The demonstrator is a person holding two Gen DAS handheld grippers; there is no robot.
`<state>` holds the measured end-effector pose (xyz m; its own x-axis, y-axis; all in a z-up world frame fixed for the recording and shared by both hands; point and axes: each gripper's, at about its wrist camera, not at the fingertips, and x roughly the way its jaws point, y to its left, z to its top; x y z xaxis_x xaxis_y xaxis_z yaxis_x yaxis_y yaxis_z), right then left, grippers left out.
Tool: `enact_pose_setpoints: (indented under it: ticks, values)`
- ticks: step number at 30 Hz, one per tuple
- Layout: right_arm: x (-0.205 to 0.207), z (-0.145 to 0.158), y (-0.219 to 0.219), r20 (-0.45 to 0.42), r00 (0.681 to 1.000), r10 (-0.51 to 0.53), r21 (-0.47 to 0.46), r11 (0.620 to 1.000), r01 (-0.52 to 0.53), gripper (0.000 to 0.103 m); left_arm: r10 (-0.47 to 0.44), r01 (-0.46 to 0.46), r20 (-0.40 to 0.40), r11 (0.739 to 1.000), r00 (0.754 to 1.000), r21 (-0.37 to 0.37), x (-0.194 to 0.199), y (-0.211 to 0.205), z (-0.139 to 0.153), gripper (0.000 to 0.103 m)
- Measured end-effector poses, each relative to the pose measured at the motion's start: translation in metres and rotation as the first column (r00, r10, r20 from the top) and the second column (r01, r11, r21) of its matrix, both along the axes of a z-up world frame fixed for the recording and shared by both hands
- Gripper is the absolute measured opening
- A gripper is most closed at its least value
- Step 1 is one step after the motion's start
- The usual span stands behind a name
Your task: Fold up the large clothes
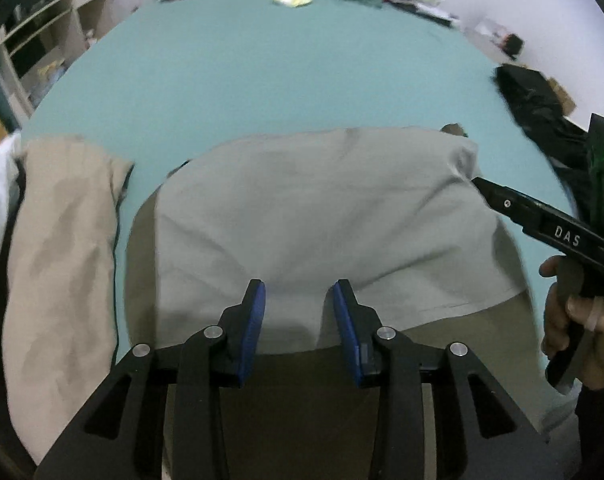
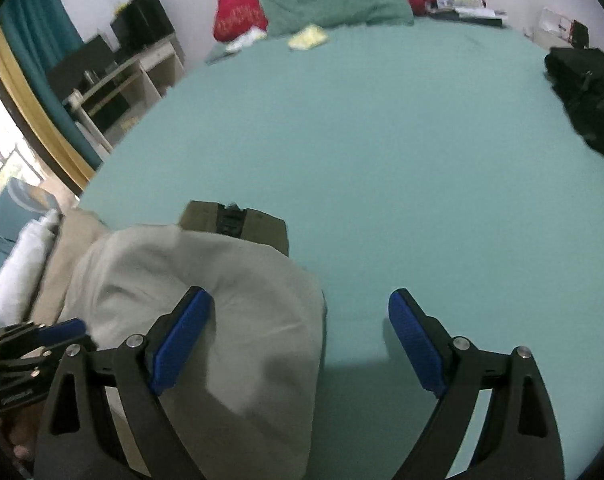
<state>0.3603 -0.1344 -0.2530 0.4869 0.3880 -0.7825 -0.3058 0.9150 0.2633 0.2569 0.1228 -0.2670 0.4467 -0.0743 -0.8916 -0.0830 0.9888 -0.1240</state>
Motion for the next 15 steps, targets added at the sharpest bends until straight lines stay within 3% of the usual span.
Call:
enact_pose_setpoints:
  ticks: [3,7,11,15]
  values:
    - [0.009,-0.023,0.017,-0.023,1.0,0.01,-0.077,0.997,-0.012,0.091,0.013,-0.013,-0.021,1.0,1.0,0.008,-0.001,0.018,-0.023,0.038]
    - [0.016,-0.028,0.021,-0.04,0.999,0.008,-0.102,0.995,-0.012,0.094,0.024,-0.025,-0.014,1.0,1.0,-0.009,-0.009,0.028,-0.025,0.039]
    - [0.001,-0.002,0.014,-0.015,1.0,-0.008,-0.117,0.993,0.007,0.094,0.065,-0.064,0.016,0.997,0.998,-0.04,-0.026,0.033,-0.005,0.039]
    - [-0.05,0.032,-0.001,0.043,0.999,0.007,-0.079,0.997,-0.004,0.095,0.071,-0.061,0.091,0.993,0.993,-0.105,-0.058,0.027,0.019,0.039]
